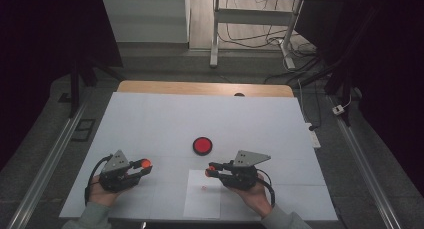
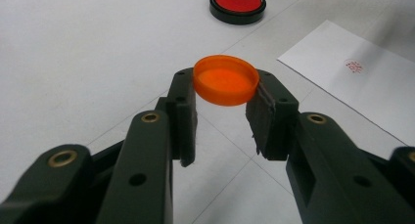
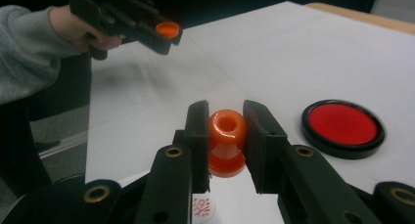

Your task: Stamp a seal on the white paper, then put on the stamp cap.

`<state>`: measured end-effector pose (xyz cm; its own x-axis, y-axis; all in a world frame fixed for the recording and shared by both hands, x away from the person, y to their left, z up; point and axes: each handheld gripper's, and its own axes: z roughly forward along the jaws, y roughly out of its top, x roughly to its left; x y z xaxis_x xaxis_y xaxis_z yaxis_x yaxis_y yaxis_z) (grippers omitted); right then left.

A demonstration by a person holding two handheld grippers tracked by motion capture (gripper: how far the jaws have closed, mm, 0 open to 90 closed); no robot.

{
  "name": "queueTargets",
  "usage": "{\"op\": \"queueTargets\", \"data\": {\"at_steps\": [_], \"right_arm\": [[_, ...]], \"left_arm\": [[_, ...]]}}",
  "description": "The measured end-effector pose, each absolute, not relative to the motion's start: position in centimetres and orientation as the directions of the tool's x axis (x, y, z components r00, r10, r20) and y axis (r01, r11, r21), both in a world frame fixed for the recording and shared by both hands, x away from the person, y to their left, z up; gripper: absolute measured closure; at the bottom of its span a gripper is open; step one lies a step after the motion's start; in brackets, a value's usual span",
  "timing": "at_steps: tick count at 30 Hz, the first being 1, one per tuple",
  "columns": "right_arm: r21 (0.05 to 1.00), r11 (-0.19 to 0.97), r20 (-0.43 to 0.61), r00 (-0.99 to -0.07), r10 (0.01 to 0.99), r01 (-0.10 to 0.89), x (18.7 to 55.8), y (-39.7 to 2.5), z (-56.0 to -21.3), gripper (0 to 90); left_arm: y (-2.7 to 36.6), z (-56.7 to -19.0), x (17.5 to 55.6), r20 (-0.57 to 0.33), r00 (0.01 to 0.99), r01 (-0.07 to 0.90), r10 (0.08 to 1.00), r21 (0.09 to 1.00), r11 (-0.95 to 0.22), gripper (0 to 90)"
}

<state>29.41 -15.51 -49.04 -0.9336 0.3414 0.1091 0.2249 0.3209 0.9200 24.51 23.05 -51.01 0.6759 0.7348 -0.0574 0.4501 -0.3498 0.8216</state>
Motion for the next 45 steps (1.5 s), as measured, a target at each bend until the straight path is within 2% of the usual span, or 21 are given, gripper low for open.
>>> {"op": "queueTargets", "data": {"at_steps": [20,32,45], "right_arm": [[0.943,0.246,0.107,-0.906,0.409,0.223,30.6,-17.7,-47.4,72.5],[0.949,0.239,0.095,-0.907,0.41,0.207,30.7,-17.8,-47.3,72.4],[0.95,0.236,0.094,-0.91,0.404,0.203,30.7,-17.8,-47.3,72.4]], "left_arm": [[22.9,-51.1,24.5,-0.056,0.676,0.449,0.735,0.822,-0.35,64.3],[22.4,-50.9,24.7,-0.051,0.689,0.44,0.723,0.822,-0.362,64.3],[20.0,-50.0,26.0,-0.021,0.726,0.4,0.687,0.826,-0.397,64.3]]}}
